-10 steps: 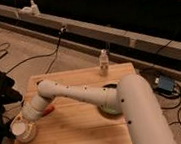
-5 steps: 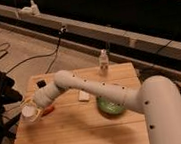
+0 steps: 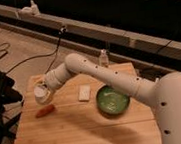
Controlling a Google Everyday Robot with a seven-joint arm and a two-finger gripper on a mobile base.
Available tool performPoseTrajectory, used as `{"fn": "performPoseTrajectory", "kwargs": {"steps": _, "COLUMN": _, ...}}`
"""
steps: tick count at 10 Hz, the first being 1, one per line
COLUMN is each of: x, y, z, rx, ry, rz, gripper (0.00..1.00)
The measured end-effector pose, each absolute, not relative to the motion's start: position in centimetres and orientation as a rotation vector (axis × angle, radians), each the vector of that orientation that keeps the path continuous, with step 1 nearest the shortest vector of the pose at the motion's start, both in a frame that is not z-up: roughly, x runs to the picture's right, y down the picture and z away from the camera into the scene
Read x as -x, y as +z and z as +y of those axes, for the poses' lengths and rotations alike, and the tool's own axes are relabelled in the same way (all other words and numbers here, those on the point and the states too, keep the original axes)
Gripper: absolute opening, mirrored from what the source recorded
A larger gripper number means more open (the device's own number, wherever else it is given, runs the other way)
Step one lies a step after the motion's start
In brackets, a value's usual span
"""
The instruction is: Place the ceramic cup over the eraser
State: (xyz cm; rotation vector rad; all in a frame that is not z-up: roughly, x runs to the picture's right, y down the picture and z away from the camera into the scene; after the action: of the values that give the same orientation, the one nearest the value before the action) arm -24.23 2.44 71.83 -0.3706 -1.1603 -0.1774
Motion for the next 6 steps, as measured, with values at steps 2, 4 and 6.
{"fn": "performPoseTrajectory", "kwargs": {"steps": 2, "x": 23.87, "y": 71.75, "z": 1.75, "rx": 0.37, "ry": -0.17, "rz": -1.15, "gripper": 0.0}}
{"fn": "performPoseTrajectory", "kwargs": {"steps": 4, "x": 24.02, "y": 71.7, "z": 1.8, "rx": 0.371, "ry": -0.172, "rz": -1.152, "gripper": 0.0}}
{"fn": "performPoseTrajectory", "kwargs": {"steps": 6, "x": 24.01, "y": 71.69, "z": 1.77, "rx": 0.37, "ry": -0.171, "rz": -1.152, "gripper": 0.0}}
